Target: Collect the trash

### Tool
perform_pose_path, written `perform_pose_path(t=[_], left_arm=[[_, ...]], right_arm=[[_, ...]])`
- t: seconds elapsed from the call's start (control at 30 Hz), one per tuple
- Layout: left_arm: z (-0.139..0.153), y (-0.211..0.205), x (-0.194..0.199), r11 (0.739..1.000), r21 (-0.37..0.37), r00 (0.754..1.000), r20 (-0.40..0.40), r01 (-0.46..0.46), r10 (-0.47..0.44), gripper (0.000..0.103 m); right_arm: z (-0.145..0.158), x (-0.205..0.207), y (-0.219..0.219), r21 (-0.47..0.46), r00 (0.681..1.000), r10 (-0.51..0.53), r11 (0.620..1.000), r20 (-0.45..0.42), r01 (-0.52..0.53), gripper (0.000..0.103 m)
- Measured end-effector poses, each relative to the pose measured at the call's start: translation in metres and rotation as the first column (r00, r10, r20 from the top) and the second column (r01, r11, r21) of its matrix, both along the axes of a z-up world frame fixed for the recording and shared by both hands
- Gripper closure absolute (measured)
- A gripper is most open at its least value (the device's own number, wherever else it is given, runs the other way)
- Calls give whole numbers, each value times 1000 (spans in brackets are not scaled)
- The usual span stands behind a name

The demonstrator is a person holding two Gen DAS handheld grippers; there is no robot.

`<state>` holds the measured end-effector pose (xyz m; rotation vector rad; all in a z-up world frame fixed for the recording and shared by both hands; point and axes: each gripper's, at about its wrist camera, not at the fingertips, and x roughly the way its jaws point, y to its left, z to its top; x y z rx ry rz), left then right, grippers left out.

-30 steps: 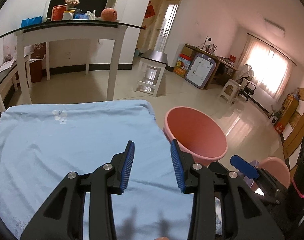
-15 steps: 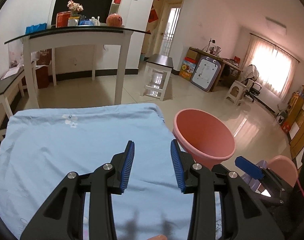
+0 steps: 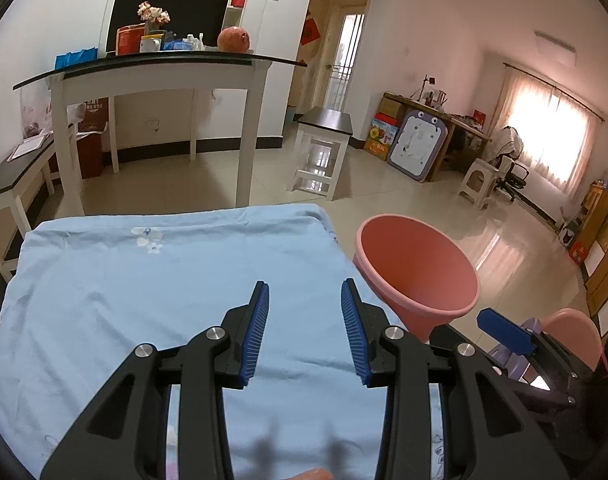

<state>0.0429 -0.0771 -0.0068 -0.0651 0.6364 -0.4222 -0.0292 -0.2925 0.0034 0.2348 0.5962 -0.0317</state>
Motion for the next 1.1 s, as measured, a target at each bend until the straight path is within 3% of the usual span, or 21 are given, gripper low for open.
perform_pose_path(t=[0.57, 1.1], left_arm=[[-2, -6, -4, 999, 49, 1000, 20, -17, 16, 65], [-4, -6, -4, 998, 51, 1000, 14, -24, 23, 65]], right_arm=[[-2, -1, 6, -19, 1000, 3, 1000, 8, -3, 32], [-2, 0, 7, -18, 1000, 4, 1000, 4, -4, 32]])
